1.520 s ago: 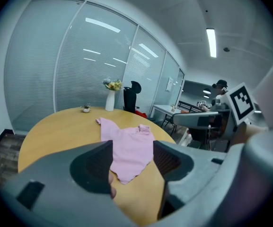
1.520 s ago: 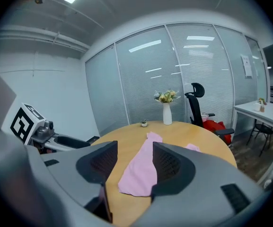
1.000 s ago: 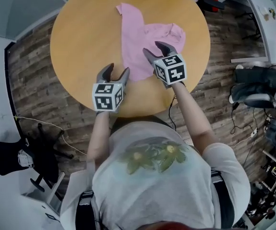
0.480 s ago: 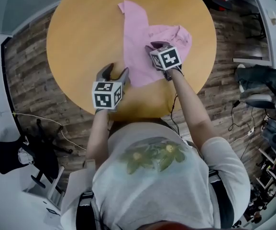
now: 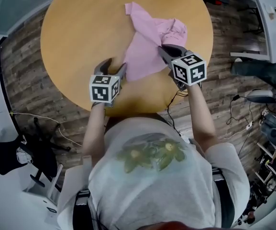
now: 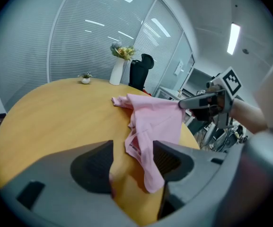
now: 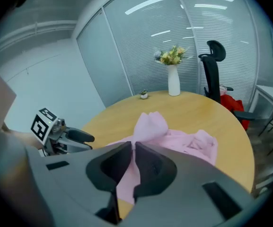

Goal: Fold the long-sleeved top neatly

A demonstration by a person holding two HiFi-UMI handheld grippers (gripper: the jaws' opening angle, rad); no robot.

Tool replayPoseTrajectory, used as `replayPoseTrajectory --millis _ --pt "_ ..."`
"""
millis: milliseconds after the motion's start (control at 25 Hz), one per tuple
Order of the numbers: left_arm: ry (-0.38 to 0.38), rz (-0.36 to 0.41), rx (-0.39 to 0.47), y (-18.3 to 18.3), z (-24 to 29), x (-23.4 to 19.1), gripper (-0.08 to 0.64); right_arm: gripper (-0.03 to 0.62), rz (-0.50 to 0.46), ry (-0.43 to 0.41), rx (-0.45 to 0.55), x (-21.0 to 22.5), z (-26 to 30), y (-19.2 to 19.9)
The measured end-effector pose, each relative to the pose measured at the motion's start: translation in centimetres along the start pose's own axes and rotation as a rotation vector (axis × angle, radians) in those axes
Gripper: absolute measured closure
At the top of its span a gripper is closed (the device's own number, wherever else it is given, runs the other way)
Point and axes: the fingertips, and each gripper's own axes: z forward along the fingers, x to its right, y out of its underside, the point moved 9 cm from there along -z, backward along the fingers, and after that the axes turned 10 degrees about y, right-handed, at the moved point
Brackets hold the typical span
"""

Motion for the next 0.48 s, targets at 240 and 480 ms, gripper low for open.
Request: replayPoseTrajectory --millis 240,480 --pt "0.032 0.028 -0.024 1.0 -0.2 1.3 0.312 0.548 0.088 0.063 0.081 0.8 -7.3 3.4" --pt "0.051 0.073 -0.078 1.5 0.9 1.8 0.311 0.548 0.189 0.155 0.027 3.1 -10.8 9.1"
